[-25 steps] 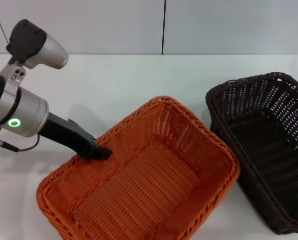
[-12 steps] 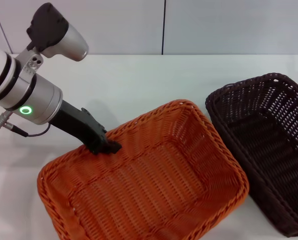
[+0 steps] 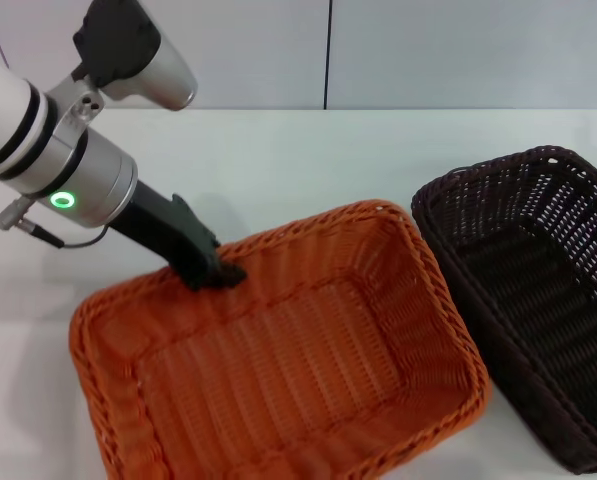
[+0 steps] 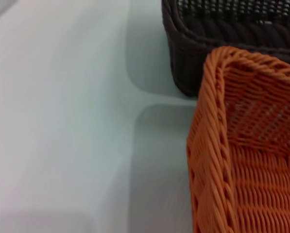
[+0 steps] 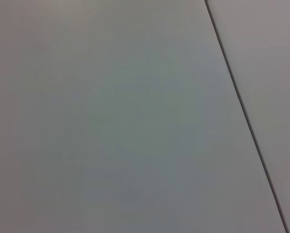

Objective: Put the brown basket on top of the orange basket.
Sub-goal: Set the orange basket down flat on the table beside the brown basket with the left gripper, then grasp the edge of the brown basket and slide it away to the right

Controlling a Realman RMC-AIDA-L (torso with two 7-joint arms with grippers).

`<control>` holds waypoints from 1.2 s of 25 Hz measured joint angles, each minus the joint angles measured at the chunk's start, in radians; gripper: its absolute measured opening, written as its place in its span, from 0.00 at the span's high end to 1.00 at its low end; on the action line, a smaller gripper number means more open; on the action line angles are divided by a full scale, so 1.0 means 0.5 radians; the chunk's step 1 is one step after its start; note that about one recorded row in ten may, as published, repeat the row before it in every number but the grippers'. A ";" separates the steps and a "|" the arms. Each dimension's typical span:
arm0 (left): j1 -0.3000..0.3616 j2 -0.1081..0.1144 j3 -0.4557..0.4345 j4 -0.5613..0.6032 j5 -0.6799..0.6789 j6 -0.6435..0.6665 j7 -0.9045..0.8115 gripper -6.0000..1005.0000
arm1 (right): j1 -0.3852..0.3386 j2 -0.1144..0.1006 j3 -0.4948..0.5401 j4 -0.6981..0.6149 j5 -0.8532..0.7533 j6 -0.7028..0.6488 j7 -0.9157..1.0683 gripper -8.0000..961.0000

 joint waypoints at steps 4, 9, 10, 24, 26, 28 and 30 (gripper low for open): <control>-0.003 0.000 0.002 0.004 0.000 -0.021 -0.001 0.83 | -0.001 0.000 0.005 0.009 0.001 0.000 0.001 0.49; -0.016 -0.004 0.046 0.020 0.033 -0.145 -0.021 0.83 | 0.000 0.000 0.023 0.009 0.003 0.000 0.001 0.49; -0.012 -0.004 0.096 0.028 0.048 -0.181 -0.022 0.82 | 0.002 0.000 0.023 0.009 0.004 0.000 0.001 0.49; 0.054 -0.008 0.175 0.322 0.039 -0.262 -0.022 0.58 | 0.024 -0.005 0.029 -0.001 0.007 0.023 0.002 0.49; 0.080 -0.010 0.176 0.373 0.013 -0.285 -0.016 0.48 | 0.025 -0.006 0.030 -0.001 0.007 0.025 0.002 0.49; 0.080 -0.010 0.176 0.373 0.013 -0.285 -0.016 0.37 | 0.024 -0.006 0.030 -0.001 0.008 0.028 0.002 0.49; 0.153 -0.009 0.175 0.438 -0.126 -0.412 0.006 0.27 | 0.018 -0.006 0.031 -0.003 0.009 0.030 0.002 0.49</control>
